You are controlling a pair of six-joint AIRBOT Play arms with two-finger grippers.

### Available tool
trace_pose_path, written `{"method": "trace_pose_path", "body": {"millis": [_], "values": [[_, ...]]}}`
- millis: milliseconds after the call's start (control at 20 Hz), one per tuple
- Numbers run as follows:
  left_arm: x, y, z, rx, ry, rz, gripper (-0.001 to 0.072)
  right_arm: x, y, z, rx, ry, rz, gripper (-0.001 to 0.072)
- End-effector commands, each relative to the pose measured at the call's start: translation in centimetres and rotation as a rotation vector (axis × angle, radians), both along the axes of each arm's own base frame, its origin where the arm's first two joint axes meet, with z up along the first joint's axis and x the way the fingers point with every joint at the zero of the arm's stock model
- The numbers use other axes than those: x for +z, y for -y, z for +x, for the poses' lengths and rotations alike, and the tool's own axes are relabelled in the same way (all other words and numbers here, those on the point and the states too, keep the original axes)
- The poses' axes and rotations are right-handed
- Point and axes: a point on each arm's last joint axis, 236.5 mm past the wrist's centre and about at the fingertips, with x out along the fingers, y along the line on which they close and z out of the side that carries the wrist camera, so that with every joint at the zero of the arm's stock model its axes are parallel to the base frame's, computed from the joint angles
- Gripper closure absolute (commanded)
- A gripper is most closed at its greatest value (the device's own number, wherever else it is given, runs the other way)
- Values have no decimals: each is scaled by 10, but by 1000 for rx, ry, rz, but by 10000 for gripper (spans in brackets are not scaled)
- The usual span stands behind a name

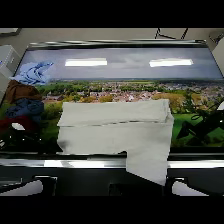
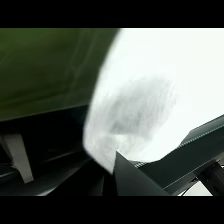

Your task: Fold the clothes and pants, and hang the long-sleeved shirts on hangers.

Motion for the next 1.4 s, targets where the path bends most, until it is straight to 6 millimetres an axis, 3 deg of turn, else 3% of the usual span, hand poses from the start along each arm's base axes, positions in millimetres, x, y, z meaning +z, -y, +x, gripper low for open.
{"method": "trace_pose_path", "body": {"millis": [0, 200, 350, 600, 650, 700, 750, 800, 850, 950, 1050, 1200, 1350], "values": [[-2, 4, 1, 7, 3, 2, 685, -15, -10, -21, 13, -8, 9, 167], [-1, 4, 1, 7, 5, 3, 685, -52, -52, -57, 10, -19, 134, 139], [2, 3, 4, 7, 25, 10, 685, -69, -68, -63, -27, -1, 167, 140], [9, 1, 7, 7, 61, 23, 685, -81, -87, -70, -82, 4, 209, 163], [9, 1, 7, 7, 62, 24, 684, -82, -90, -70, -91, 5, 218, 242], [10, 2, 7, 9, 55, 21, 684, -81, -92, -70, -96, 6, 227, 378], [11, 3, 5, 8, 51, 18, 684, -77, -95, -70, -88, 8, 247, 592], [12, 3, 5, 5, 48, 14, 685, -73, -95, -68, -76, 10, 259, 667], [13, 3, 5, 5, 53, 15, 685, -68, -93, -64, -59, 21, 267, 667], [22, 0, 14, -4, 82, 19, 685, -50, -85, -42, -39, 66, 268, 668], [41, -2, 32, -4, 128, 7, 685, -24, -76, -4, -48, 157, 268, 668], [70, -8, 87, 81, 254, 15, 685, 14, -66, 61, -17, 327, 191, 669], [93, -22, 143, 154, 344, 33, 685, 37, -65, 130, 11, 475, 109, 669]]}}
